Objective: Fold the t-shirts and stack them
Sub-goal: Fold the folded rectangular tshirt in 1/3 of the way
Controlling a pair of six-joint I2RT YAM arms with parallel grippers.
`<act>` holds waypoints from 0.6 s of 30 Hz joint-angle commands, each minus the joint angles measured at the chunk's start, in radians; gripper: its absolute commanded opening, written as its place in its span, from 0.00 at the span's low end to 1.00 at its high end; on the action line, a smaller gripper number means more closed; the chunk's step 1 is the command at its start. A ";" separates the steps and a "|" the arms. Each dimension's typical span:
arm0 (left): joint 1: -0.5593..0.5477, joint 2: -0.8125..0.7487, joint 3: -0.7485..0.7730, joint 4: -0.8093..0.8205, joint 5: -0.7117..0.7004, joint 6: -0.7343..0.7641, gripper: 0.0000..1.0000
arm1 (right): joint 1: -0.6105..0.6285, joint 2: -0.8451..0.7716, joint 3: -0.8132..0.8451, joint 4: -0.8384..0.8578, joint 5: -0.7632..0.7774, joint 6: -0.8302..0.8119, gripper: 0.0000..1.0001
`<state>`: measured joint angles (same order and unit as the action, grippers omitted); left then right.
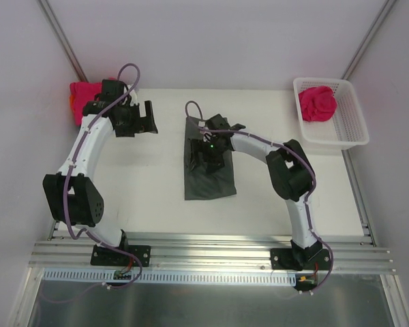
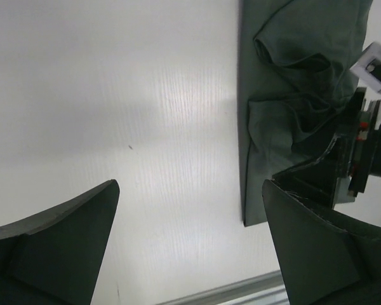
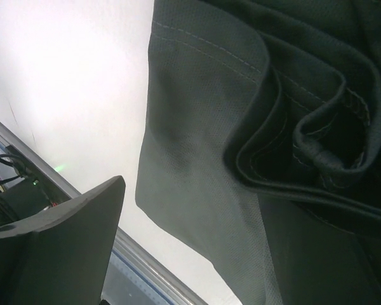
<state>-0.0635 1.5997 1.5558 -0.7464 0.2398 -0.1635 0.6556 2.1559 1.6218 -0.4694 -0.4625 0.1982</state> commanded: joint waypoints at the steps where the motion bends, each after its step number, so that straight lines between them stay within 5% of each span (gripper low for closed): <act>1: 0.010 -0.035 -0.097 -0.041 0.070 -0.008 0.96 | -0.008 -0.056 -0.030 -0.061 0.010 0.004 0.90; 12: 0.010 -0.077 -0.227 -0.044 0.185 -0.056 0.93 | -0.054 -0.156 -0.013 -0.097 0.045 -0.057 0.90; 18: 0.005 -0.029 -0.180 -0.034 0.170 -0.057 0.92 | -0.138 -0.169 -0.017 -0.101 0.070 -0.092 0.90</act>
<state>-0.0635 1.5604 1.3426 -0.7826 0.3908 -0.2024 0.5591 2.0403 1.6016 -0.5468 -0.4217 0.1421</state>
